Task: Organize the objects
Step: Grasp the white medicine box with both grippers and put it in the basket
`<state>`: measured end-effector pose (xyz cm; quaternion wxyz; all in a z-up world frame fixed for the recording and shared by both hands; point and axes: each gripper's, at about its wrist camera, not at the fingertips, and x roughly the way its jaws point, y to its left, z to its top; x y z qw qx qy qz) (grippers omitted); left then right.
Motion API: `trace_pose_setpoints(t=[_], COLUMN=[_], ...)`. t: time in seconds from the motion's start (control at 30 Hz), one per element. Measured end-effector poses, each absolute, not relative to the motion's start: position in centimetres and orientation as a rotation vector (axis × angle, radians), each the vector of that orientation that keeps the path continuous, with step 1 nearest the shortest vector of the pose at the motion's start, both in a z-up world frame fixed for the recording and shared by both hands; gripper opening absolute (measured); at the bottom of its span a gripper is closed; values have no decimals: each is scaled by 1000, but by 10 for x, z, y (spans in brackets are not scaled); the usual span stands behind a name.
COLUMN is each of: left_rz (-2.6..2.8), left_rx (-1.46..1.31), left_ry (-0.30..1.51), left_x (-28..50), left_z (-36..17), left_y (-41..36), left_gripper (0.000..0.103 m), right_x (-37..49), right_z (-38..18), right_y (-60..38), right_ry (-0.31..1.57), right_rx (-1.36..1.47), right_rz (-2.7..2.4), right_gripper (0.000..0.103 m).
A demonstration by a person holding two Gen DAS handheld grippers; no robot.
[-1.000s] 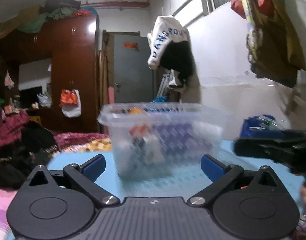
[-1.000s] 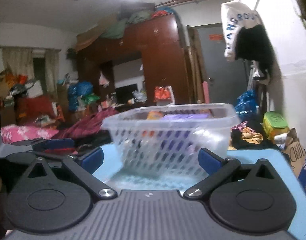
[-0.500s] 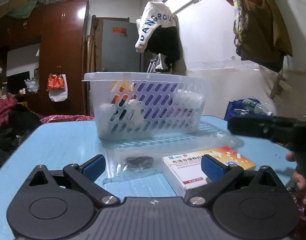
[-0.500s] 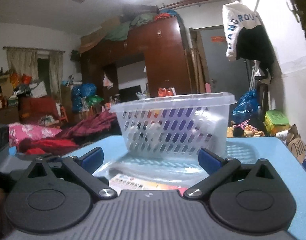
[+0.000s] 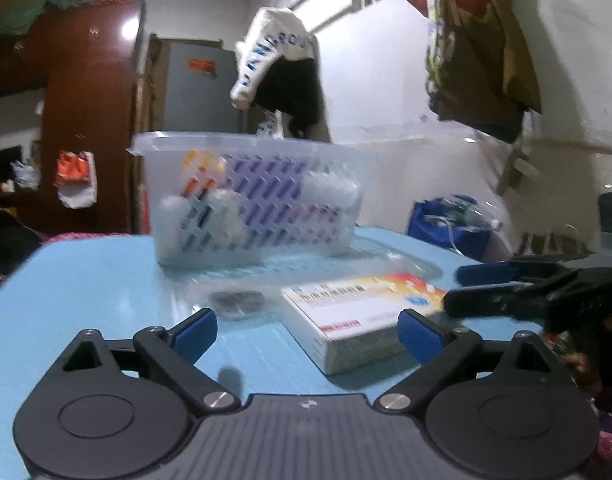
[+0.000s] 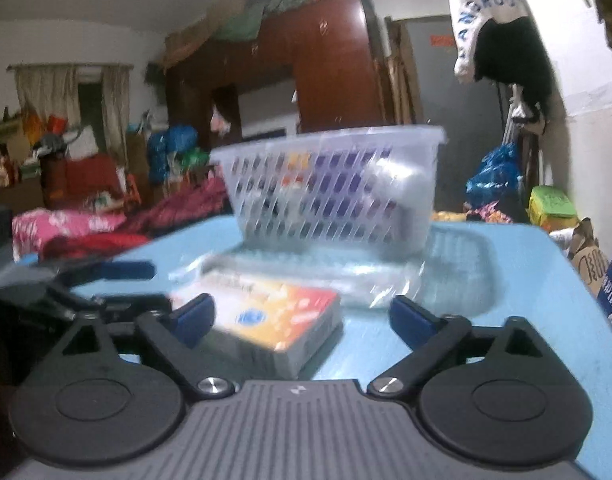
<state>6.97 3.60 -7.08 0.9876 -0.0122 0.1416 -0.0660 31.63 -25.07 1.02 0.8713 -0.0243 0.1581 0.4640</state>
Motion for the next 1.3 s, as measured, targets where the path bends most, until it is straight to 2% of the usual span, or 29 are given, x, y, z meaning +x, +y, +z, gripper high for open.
trace_pose_setpoints(t=[0.07,0.17,0.2,0.23,0.47,0.6,0.77,0.97,1.07,1.3], left_rz=[-158,-201,-207,-216,-180,-182,-141,-120,-93,-48], left_rx=[-17,-22,-14,-6,39,35,109,132,131,102], left_ry=[302,310,311,312,292,227,112,62,118,290], left_x=[75,85,87,88,79,59,60,125,174,252], left_z=[-75,-78,-78,-78,-75,-49,22,111,117,79], left_y=[34,30,28,25,9,8,6,28,38,58], left_gripper=[90,84,75,67,63,62,62,62,61,60], right_x=[318,317,316,314,300,284,284,337,381,455], right_z=[6,2,2,1,7,34,107,199,206,156], right_y=[-244,-236,-236,-235,-239,-244,-240,-206,-183,-149], right_ry=[356,348,341,334,313,261,159,43,112,301], right_rx=[-76,-115,-122,-132,-150,-151,-174,-215,-207,-192], right_rz=[990,991,995,1005,979,979,979,936,922,896], right_gripper=[91,81,74,62,56,55,55,54,53,48])
